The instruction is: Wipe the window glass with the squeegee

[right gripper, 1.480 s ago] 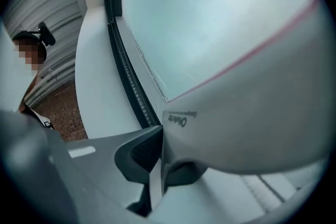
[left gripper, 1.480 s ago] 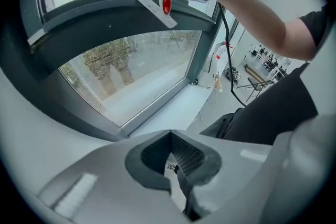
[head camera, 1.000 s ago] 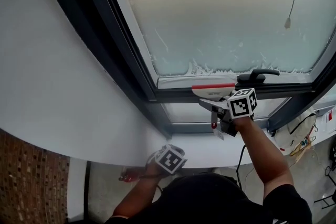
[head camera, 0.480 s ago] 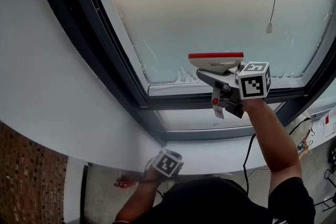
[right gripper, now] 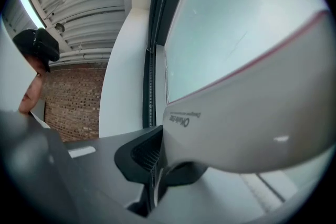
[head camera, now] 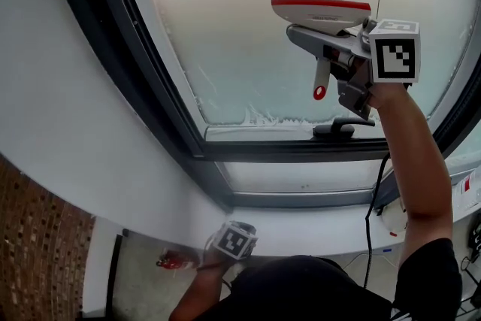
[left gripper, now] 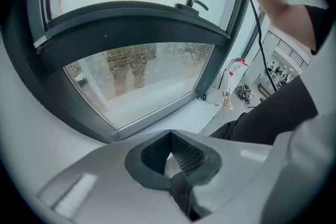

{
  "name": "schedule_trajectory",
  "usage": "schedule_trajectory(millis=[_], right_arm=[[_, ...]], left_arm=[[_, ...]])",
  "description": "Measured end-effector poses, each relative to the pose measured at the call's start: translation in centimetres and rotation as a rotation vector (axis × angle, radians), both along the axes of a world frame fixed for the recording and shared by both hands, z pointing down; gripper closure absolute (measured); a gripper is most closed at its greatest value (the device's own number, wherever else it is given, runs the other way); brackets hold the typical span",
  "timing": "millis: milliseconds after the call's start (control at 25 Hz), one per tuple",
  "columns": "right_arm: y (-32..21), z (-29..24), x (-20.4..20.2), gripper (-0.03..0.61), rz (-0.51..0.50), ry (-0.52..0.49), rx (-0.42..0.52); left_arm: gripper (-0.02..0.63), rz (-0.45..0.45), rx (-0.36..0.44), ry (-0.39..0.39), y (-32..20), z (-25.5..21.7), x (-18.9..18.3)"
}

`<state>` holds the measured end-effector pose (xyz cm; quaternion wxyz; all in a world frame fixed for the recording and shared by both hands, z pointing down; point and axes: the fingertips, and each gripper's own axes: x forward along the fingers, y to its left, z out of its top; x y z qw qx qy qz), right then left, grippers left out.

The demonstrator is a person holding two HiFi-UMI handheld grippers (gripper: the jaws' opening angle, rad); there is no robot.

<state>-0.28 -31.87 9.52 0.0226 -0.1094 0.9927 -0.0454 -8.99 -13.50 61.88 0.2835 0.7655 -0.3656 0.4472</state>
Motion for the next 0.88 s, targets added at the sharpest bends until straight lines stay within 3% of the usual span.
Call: schedule_trajectory(millis=[120, 440, 680, 880], right_arm=[[0.8, -3.2, -0.1, 0.554, -0.074, 0.003, 0.108], [-1.0, -7.9, 1.9, 0.554, -0.086, 0.008, 0.165], [-2.7, -9.5, 4.1, 0.554, -0.116, -0.022, 0.084], [-1.9, -7.8, 3.4, 0.554, -0.170, 0.013, 0.092]], left_arm=[[0.612, -0.023, 0.018, 0.011, -0.1, -0.3, 0.8], [0.612, -0.065, 0.014, -0.005, 0.4, -0.1, 1.6], [0.612, -0.077, 0.025, -0.010, 0.6, -0.5, 2.2], [0.612, -0.062, 0.031, -0.015, 0.5, -0.4, 3.3]])
